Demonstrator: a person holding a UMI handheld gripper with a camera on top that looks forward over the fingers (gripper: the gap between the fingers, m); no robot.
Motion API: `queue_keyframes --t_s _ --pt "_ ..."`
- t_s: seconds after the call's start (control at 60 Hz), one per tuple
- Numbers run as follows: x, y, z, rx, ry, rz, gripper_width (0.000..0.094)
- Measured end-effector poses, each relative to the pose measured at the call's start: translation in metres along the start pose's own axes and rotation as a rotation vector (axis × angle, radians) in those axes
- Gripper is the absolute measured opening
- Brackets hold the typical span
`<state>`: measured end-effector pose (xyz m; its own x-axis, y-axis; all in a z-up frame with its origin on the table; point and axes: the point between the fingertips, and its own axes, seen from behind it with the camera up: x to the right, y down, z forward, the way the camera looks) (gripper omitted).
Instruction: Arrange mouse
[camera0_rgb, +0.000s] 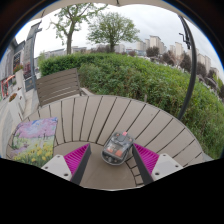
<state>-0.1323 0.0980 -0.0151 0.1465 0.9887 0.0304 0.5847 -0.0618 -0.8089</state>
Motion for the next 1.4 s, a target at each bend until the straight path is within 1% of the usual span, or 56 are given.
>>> queue_keyframes --t_s 0.067,0.15,0.267,0.3,0.35,0.383,0.4,0.417,0.517,0.533,0.633,0.733,0.833,0.9,0.983,1.083,1.233,1.283,1.3,1.317,1.35,1.4 --pt "-0.001 -0.006 0.009 -0.002 -0.009 0.003 0.0859" --pt "-0.005 -0.012 0.017 -0.002 -0.031 0.003 0.0836" --pt "-0.008 -0.014 0.025 -0.012 -0.043 0.000 0.0779" --pt "-0.008 -0.015 0.027 -0.015 -0.043 0.001 0.0745" --pt "-0.007 -0.015 0.029 -0.017 -0.039 0.001 0.0657" --pt "-0.003 -0.016 0.031 -0.016 -0.027 -0.003 0.0556" --pt "-0.005 -0.017 0.031 -0.015 -0.034 -0.003 0.0527" --pt "-0.006 -0.018 0.032 -0.015 -0.042 0.001 0.0452" --pt "-0.007 -0.022 0.028 -0.041 -0.030 -0.014 0.0404" --pt "-0.007 -0.026 0.026 -0.039 -0.028 -0.009 0.0389" --pt "-0.025 -0.057 0.005 -0.024 -0.046 0.021 0.0378" --pt "-0.081 -0.089 -0.023 -0.013 -0.138 0.041 0.0378" --pt "-0.156 -0.102 -0.044 -0.005 -0.242 0.024 0.0378" --pt "-0.200 -0.094 -0.040 -0.014 -0.281 0.005 0.0378" --pt "-0.255 -0.070 -0.034 -0.053 -0.321 -0.005 0.0378" --pt "-0.295 -0.035 -0.023 -0.094 -0.319 -0.018 0.0388" --pt "-0.305 0.001 -0.014 -0.127 -0.262 -0.053 0.0449" --pt "-0.302 0.000 -0.015 -0.121 -0.255 -0.063 0.0498" --pt "-0.300 0.001 -0.019 -0.128 -0.249 -0.068 0.0558" --pt "-0.299 0.002 -0.021 -0.138 -0.244 -0.072 0.0649" --pt "-0.295 0.002 -0.026 -0.152 -0.237 -0.078 0.0861" --pt "-0.295 -0.005 -0.036 -0.151 -0.259 -0.084 0.0821"
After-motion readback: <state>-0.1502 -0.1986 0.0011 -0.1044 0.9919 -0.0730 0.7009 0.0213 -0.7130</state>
